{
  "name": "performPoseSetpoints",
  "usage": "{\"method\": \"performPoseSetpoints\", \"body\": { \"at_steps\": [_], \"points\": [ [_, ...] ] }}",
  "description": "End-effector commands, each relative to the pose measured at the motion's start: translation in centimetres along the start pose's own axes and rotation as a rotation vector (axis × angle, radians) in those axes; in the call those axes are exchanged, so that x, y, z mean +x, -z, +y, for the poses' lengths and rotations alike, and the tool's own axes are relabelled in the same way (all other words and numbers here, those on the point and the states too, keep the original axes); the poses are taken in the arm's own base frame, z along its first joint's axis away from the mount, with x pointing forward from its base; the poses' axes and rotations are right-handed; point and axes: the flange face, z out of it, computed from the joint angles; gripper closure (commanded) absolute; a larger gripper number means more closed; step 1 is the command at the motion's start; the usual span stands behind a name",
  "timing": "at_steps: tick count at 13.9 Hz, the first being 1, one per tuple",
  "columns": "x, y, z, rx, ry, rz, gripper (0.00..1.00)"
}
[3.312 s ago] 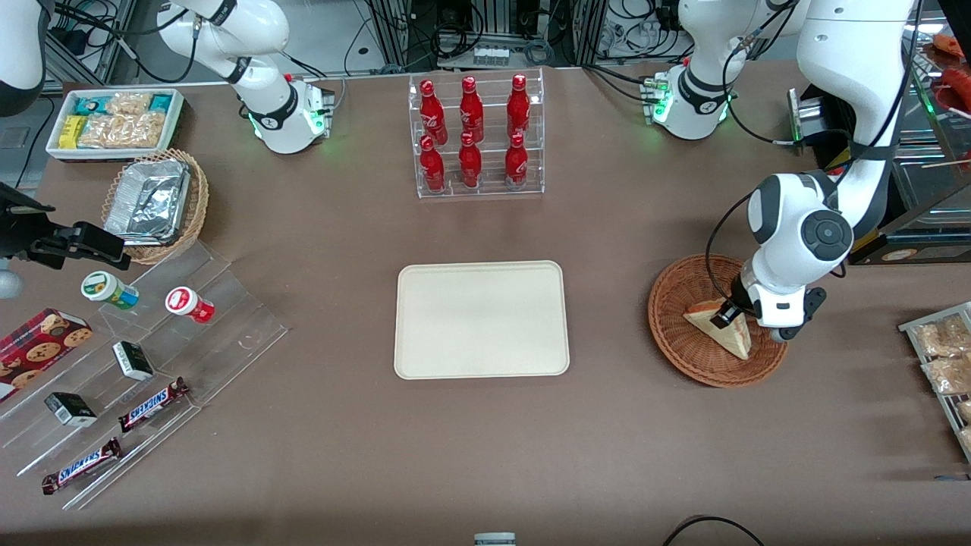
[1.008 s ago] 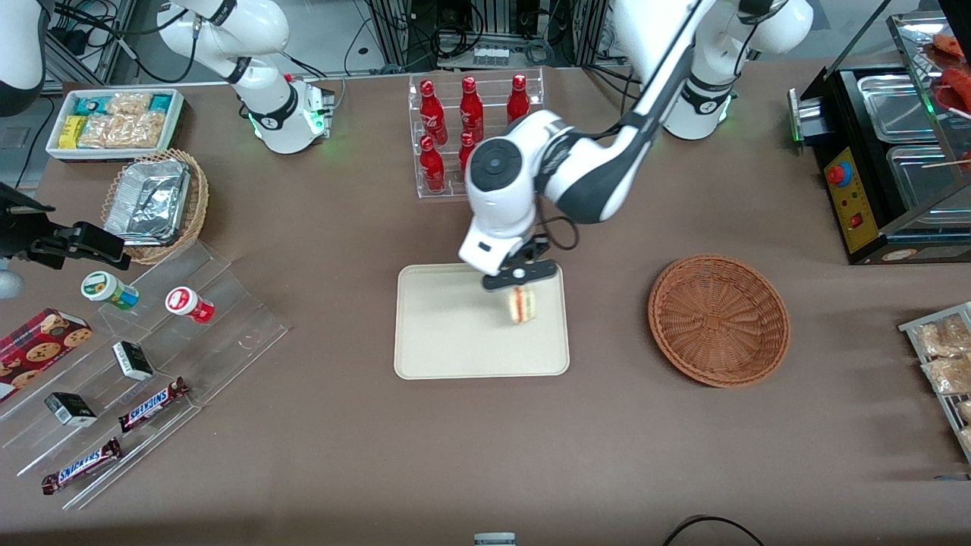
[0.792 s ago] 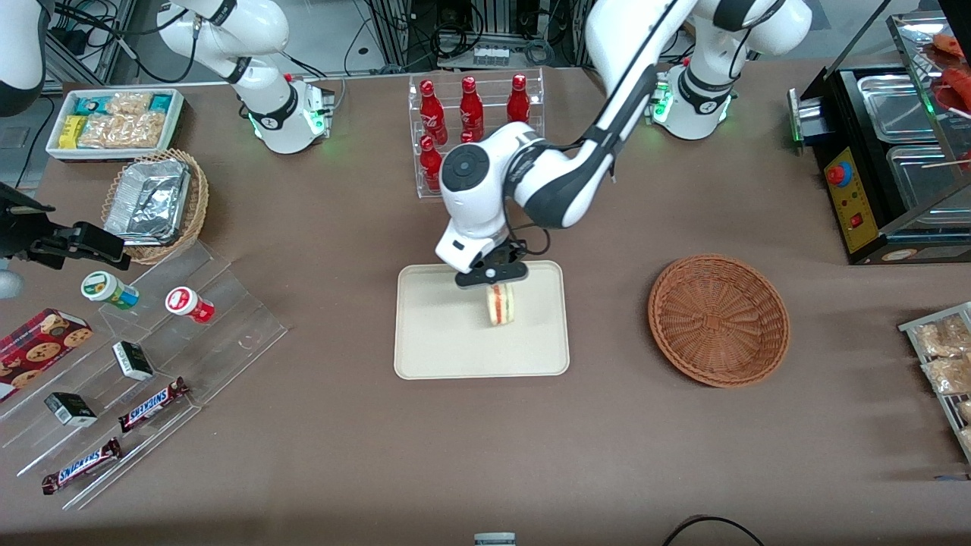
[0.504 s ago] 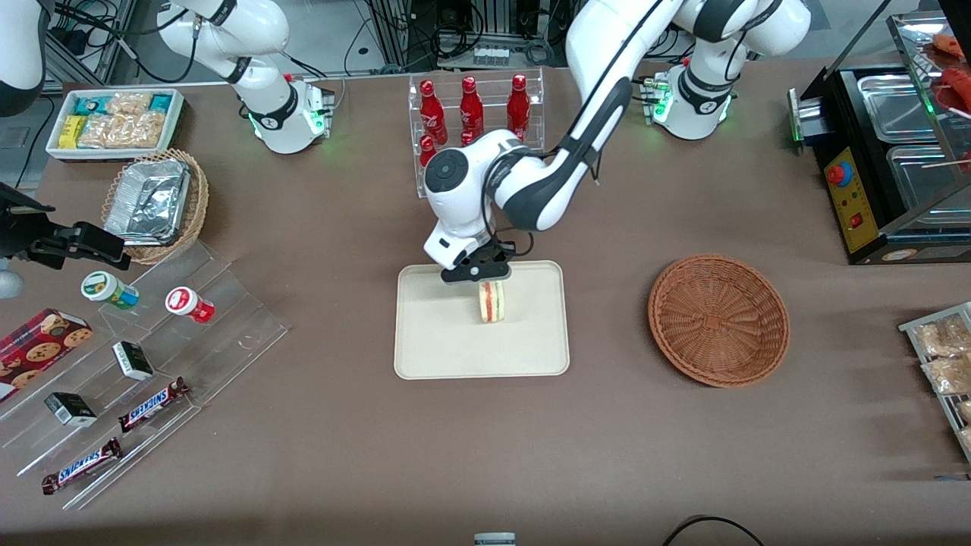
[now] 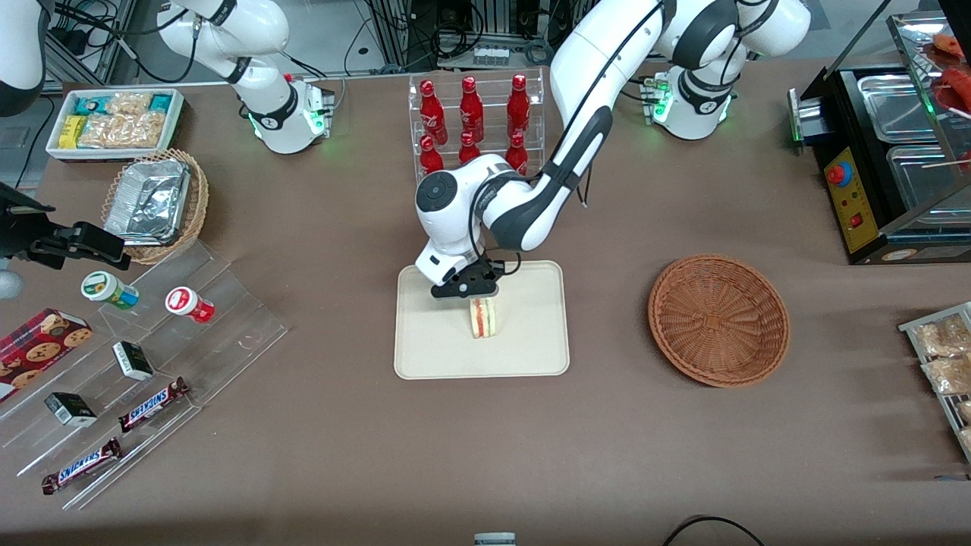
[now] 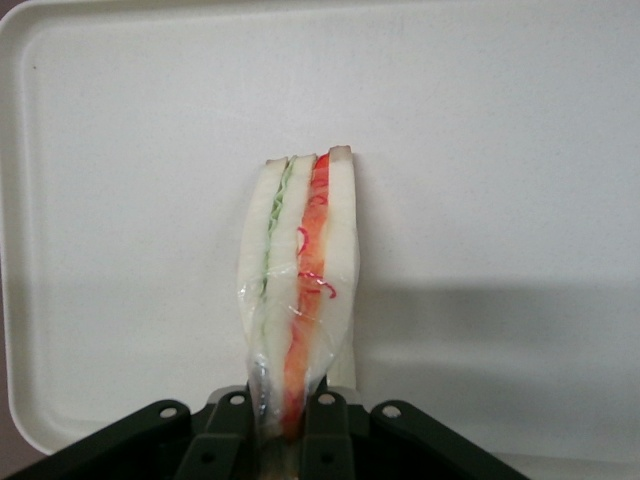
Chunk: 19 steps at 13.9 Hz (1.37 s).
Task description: Place sandwich from basket to tray
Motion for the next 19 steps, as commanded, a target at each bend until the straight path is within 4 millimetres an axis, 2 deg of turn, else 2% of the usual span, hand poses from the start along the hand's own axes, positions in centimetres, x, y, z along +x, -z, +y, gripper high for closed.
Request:
{"method": "performPoseSetpoints", "body": {
  "at_steps": [1,3,5,6,9,11,13,15,17,19],
  "points": [
    [0.4,0.0,0.6,-0.004,-0.006,0.032,0.95],
    [0.4,0.1,0.6,-0.002,-0.007,0.032,0.27],
    [0.5,0.4,0.5,-0.003,-0.006,0.036,0.06],
    [0.5,0.8,0.4,-0.003,-0.005,0.036,0.01],
    [1.3,4.5,-0.8,-0.005,0.021,0.032,0.01],
    [1.8,8.7,-2.2,-0.001,0.049,0.022,0.01],
    [3.4,13.1,-5.1,-0.006,0.105,0.005,0.01],
    [3.5,18.5,-7.8,-0.019,0.168,-0.022,0.01],
    [5.1,24.3,-14.7,-0.002,0.266,-0.045,0.01],
    [5.1,27.5,-19.6,0.015,0.308,-0.063,0.01]
  ]
}}
